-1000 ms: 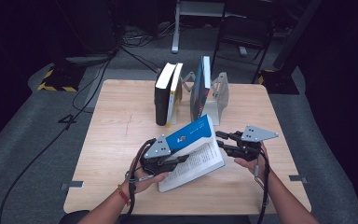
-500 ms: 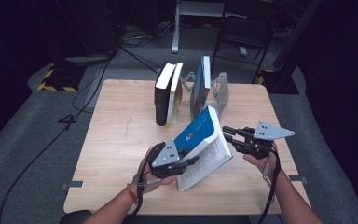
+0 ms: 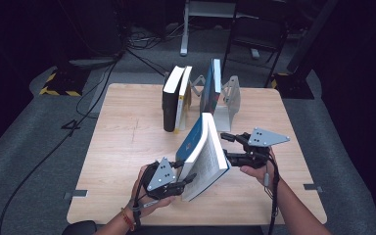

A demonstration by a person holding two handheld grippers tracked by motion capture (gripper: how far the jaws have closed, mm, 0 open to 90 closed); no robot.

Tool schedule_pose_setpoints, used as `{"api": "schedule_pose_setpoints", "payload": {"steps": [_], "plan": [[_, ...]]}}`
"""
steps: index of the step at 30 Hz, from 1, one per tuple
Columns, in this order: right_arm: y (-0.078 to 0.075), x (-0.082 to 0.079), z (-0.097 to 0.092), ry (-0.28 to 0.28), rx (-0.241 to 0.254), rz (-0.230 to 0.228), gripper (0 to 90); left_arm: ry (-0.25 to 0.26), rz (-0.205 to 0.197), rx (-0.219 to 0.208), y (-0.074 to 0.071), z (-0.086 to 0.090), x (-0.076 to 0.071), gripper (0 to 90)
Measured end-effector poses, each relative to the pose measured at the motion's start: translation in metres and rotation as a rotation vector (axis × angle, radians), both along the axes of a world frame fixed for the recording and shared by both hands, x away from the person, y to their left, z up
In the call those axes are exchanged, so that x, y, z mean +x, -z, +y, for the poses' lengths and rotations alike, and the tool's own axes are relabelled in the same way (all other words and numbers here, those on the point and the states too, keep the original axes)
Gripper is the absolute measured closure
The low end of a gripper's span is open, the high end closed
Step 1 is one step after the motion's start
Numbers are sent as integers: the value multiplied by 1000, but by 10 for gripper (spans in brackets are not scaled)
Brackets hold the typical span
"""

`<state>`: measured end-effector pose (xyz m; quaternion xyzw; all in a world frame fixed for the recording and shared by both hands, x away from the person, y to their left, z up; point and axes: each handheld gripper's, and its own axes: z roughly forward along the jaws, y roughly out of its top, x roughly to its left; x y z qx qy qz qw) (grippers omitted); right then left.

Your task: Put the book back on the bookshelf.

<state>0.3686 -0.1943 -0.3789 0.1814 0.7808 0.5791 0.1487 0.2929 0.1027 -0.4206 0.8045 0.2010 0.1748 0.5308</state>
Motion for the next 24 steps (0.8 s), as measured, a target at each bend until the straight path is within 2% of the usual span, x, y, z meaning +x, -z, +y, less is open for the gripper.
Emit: {"api": "schedule_pose_setpoints", "payload": {"steps": [3, 4, 6, 8, 10, 11, 13, 16, 19, 24], "plan": [[2, -4, 10, -40, -26, -7, 406, 8, 65, -21, 7, 2, 5, 357], [3, -6, 13, -49, -29, -8, 403, 15, 66, -26, 7, 3, 5, 359], [3, -9, 21, -55, -43, -31, 402, 29, 33, -25, 6, 4, 5, 449], [1, -8, 23, -50, -48, -43, 403, 44, 54, -53, 6, 7, 10, 511], [2, -4, 20, -44, -18, -28, 429, 56, 63, -67, 6, 8, 15, 574], [2, -3, 19, -40, -19, -33, 445, 60, 74, -72, 6, 6, 17, 584], [0, -4, 15, -19, -34, -56, 488, 69, 66, -69, 5, 1, 22, 592], [-2, -5, 6, -20, -1, -78, 584, 86, 62, -83, 7, -7, 31, 595], [-3, -4, -1, -21, -1, -80, 631, 109, 61, -84, 8, -16, 37, 596], [-6, -5, -11, -11, -4, -82, 642, 143, 61, -82, 7, -26, 43, 600]]}}
